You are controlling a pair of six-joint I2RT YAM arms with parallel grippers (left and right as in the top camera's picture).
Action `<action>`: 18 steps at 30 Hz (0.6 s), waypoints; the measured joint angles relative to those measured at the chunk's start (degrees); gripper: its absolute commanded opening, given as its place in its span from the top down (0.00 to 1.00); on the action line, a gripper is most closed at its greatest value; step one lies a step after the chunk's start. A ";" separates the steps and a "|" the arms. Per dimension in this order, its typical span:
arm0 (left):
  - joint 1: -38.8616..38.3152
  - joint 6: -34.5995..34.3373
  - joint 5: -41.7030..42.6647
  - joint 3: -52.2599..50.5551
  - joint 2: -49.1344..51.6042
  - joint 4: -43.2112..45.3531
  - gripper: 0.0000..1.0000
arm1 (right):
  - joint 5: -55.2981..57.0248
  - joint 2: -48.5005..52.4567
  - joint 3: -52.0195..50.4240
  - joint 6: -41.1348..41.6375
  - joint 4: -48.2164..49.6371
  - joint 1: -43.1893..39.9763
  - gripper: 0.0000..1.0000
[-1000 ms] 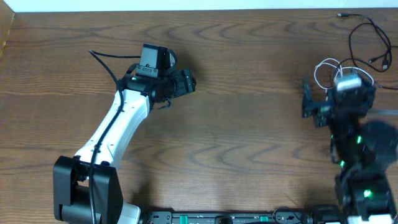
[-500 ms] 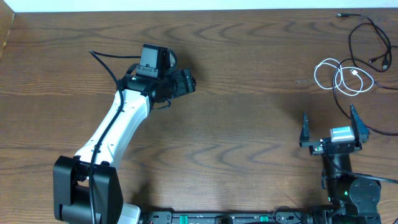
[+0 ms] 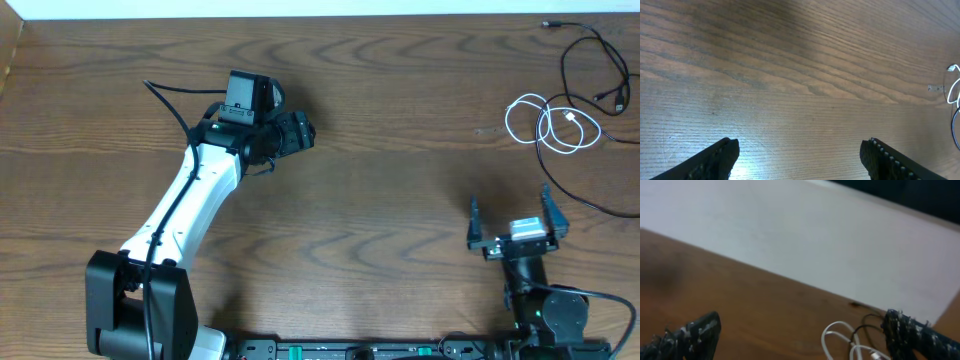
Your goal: Untangle cables
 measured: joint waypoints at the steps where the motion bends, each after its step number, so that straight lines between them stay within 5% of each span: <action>1: 0.00 0.02 0.00 0.00 0.00 0.00 0.18 | -0.68 -0.20 -0.31 0.00 -1.73 0.00 0.01; 6: 0.00 0.00 0.00 0.00 0.00 0.00 0.18 | -2.27 -0.42 -0.90 0.17 -9.01 0.00 0.01; 18: 0.00 0.00 -0.02 0.00 0.00 0.00 0.18 | -2.60 -0.22 -0.87 1.62 -8.92 0.00 0.01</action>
